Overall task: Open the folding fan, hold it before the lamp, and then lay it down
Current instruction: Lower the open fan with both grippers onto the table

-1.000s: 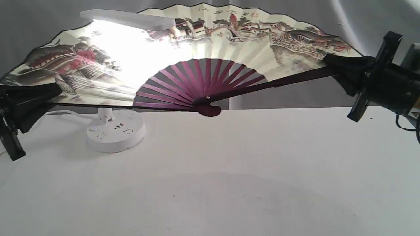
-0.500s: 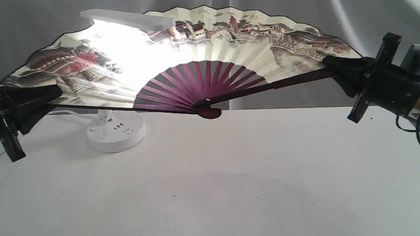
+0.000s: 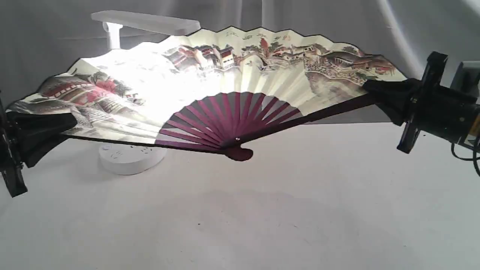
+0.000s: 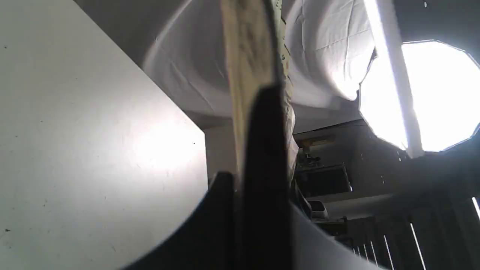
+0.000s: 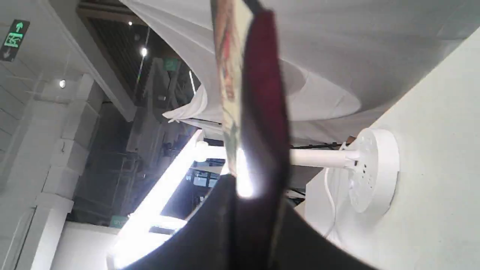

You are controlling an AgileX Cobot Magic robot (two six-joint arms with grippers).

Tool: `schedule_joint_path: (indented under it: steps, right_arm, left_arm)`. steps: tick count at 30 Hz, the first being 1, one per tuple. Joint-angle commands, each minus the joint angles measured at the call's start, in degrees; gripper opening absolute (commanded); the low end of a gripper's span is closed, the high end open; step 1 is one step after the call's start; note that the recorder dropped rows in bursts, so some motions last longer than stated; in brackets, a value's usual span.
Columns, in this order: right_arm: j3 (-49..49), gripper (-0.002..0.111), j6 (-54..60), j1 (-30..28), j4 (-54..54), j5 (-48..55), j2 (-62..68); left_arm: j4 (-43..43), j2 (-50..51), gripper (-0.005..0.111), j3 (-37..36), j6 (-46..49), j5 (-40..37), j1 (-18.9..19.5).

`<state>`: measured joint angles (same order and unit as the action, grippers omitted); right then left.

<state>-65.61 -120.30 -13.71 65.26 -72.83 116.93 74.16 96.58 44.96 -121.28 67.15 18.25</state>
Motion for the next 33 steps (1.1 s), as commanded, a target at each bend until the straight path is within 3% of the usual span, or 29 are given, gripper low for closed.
schedule_joint_path:
  steps: [1, 12, 29, 33]
  right_arm:
    - [3.0, 0.0, 1.5, -2.7, -8.0, 2.9, 1.5]
    - [11.0, 0.0, 10.8, -5.8, -14.5, 2.9, 6.9]
    - [15.6, 0.0, 16.4, -5.8, -17.0, 2.9, 10.1]
    - [19.2, 0.0, 20.1, -6.6, -23.1, 2.9, 10.1]
  left_arm:
    - [-1.4, 2.2, 0.0, -2.3, -1.2, -5.4, 1.2]
    - [-7.7, 12.6, 0.0, -6.8, 8.8, -5.3, 1.2]
    - [-8.0, 22.8, 0.0, -6.7, 16.9, -4.4, 1.2]
    - [-7.1, 23.8, 0.0, -6.7, 17.8, -4.4, 1.1]
